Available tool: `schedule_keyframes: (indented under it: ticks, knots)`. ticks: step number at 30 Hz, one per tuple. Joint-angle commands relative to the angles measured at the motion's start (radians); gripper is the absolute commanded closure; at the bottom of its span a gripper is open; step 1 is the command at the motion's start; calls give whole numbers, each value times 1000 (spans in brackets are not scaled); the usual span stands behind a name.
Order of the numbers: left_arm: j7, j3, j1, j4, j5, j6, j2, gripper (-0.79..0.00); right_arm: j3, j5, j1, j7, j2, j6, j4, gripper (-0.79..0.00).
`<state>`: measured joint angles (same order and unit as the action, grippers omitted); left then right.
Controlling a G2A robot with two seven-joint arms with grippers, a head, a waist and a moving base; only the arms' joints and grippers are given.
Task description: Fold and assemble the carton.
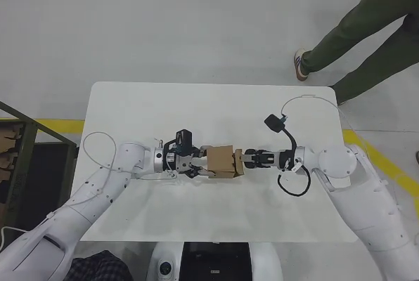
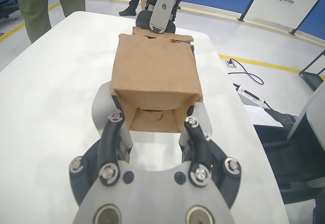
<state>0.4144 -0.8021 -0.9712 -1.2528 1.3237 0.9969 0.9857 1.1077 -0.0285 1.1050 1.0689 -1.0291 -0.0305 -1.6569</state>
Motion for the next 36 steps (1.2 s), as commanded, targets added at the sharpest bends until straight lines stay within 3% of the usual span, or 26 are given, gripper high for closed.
schedule_keyframes:
  ticks: [1, 20, 36]
  knots:
    - [4, -3, -2, -3, 3, 1, 0, -360, 0, -2, 1, 1, 1, -1, -2, -126]
    - [10, -34, -31, -35, 50, -3, 0, -366, -22, 6, -17, -18, -3, -37, -14, -86]
    - [18, -43, -48, -59, 84, -13, 4, -363, -41, 38, -32, -38, -9, -72, -6, -6]
